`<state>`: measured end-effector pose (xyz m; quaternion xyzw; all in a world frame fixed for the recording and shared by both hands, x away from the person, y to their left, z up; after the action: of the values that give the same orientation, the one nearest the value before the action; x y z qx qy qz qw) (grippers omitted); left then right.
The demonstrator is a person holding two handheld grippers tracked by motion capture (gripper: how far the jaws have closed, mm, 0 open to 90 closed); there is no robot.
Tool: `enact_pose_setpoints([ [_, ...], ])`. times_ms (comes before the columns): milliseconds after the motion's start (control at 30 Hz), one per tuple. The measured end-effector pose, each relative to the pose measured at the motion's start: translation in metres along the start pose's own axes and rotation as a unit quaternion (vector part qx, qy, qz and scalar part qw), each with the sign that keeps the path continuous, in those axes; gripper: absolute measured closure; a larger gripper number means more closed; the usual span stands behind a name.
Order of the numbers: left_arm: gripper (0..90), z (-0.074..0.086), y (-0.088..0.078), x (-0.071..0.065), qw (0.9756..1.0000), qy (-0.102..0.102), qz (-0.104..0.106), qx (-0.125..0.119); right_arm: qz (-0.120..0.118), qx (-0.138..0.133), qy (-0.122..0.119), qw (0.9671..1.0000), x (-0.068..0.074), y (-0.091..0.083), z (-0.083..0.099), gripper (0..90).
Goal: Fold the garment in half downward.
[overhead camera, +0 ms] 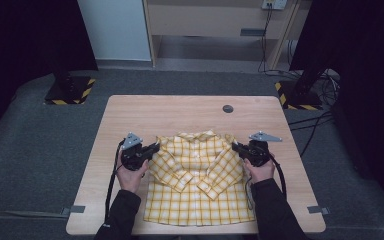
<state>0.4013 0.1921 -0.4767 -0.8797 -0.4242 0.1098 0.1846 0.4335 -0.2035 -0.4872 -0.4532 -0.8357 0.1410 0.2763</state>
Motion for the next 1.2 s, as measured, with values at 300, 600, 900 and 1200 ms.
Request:
enact_pose_setpoints([
  [300,85.2,0.000,-0.017,-0.012,0.9997,0.020,0.009,-0.007,-0.015,-0.011,-0.010,0.9998,0.009,-0.021,0.003,84.0],
  [600,84.8,0.008,-0.035,-0.025,0.9991,0.034,0.024,-0.004,-0.026,-0.012,-0.027,0.9992,0.019,-0.039,0.011,83.4],
  [900,84.4,0.013,-0.044,-0.035,0.9985,0.041,0.035,0.006,-0.034,-0.007,-0.033,0.9989,0.022,-0.052,0.027,83.4],
  [1200,84.0,0.022,-0.049,-0.046,0.9974,0.047,0.051,0.023,-0.039,0.002,-0.029,0.9988,0.022,-0.061,0.040,82.6],
])
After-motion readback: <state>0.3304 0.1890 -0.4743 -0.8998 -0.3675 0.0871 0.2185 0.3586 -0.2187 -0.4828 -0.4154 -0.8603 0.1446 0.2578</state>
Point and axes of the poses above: each handheld gripper's, and its own axes: y roughly forward along the jaws, z roughly out of its underside, x roughly to its left, the point moved 1 cm from there along y, roughly forward along the jaws, and after that the axes turned 9 degrees about y, right-handed, at the moved point
